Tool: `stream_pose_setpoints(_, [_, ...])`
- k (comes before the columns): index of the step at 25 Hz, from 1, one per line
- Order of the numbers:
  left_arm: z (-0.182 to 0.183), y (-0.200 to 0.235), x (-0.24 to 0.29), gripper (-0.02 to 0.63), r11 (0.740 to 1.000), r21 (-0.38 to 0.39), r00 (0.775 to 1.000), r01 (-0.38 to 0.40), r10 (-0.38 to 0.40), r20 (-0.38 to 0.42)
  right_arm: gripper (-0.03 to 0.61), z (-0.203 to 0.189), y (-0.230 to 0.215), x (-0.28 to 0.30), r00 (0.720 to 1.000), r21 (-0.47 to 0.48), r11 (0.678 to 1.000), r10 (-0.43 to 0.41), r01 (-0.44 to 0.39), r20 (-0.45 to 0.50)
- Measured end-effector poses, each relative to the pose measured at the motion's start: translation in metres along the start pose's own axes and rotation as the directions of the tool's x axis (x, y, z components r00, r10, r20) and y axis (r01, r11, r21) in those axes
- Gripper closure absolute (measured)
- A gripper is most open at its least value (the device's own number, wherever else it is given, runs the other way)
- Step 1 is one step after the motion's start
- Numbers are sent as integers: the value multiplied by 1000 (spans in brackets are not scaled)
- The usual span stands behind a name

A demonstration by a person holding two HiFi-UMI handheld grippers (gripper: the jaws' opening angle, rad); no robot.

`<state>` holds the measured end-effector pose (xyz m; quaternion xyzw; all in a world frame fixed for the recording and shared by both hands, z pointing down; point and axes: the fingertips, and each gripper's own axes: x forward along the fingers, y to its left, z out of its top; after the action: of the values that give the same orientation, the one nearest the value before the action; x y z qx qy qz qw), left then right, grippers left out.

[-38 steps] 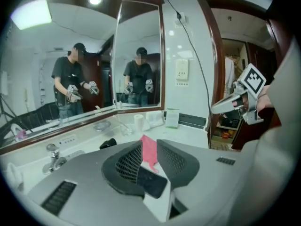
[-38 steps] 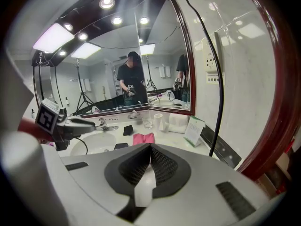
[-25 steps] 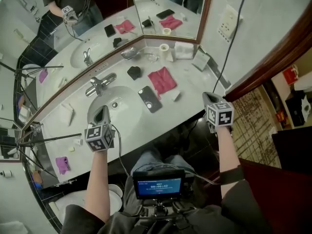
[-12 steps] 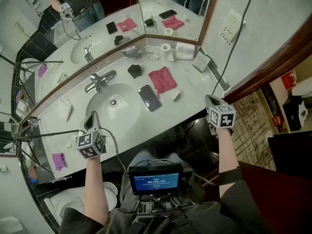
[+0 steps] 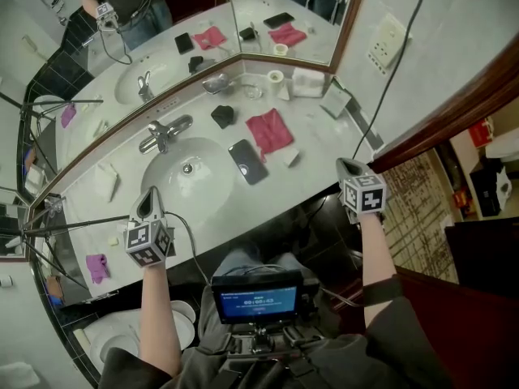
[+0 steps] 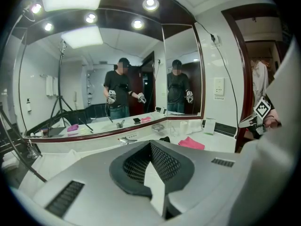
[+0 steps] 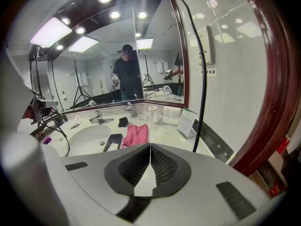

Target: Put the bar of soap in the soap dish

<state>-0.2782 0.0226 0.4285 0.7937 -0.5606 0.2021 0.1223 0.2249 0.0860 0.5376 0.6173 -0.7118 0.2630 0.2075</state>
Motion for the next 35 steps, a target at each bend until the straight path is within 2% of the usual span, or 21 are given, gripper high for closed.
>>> stream_pose_setpoints(2, [1, 1, 0, 614, 1000, 4, 1000, -1, 1, -1, 551, -4, 5, 9, 999, -32, 999, 26, -26, -27])
stream_pose_setpoints(3, [1, 2, 0, 614, 1000, 8, 1000, -2, 2, -1, 529, -6, 8, 14, 998, -50, 998, 39, -42, -43])
stream_pose_setpoints(9, [5, 3, 3, 614, 999, 36, 1000, 3, -3, -3, 347, -13, 39, 53, 980, -188, 971, 117, -147, -163])
stream_pose_setpoints(10, [5, 4, 4, 614, 999, 39, 1000, 2, -2, -2, 325, -16, 45, 62, 973, -219, 961, 127, -170, -194])
stream_pose_setpoints(14, [1, 13, 8, 614, 999, 39, 1000, -4, 4, -12, 163, -39, 65, 95, 928, -329, 906, 150, -268, -343])
stream_pose_setpoints(16, [-1, 16, 9, 614, 999, 41, 1000, -3, 3, -19, 143, -50, 71, 110, 899, -362, 880, 147, -309, -412])
stream_pose_setpoints(20, [-4, 25, 15, 614, 999, 34, 1000, -3, 4, -26, 143, -59, 73, 142, 870, -428, 835, 114, -346, -480])
stream_pose_setpoints(26, [-10, 41, 24, 614, 1000, 23, 999, -2, 3, -33, 141, -73, 83, 176, 808, -416, 813, 107, -407, -580])
stream_pose_setpoints(31, [-15, 52, 26, 614, 1000, 13, 999, -12, 12, -41, 145, -87, 81, 195, 763, -449, 783, 50, -431, -645])
stream_pose_setpoints(33, [-15, 55, 26, 614, 1000, 10, 999, -14, 14, -47, 189, -91, 81, 199, 746, -457, 770, 37, -446, -665])
stream_pose_setpoints(34, [-17, 58, 26, 614, 1000, 6, 999, -17, 17, -48, 201, -91, 81, 201, 744, -467, 764, 26, -445, -668])
stream_pose_setpoints(35, [-18, 61, 25, 614, 1000, 1, 999, -20, 20, -50, 242, -88, 80, 203, 749, -483, 757, 12, -440, -663])
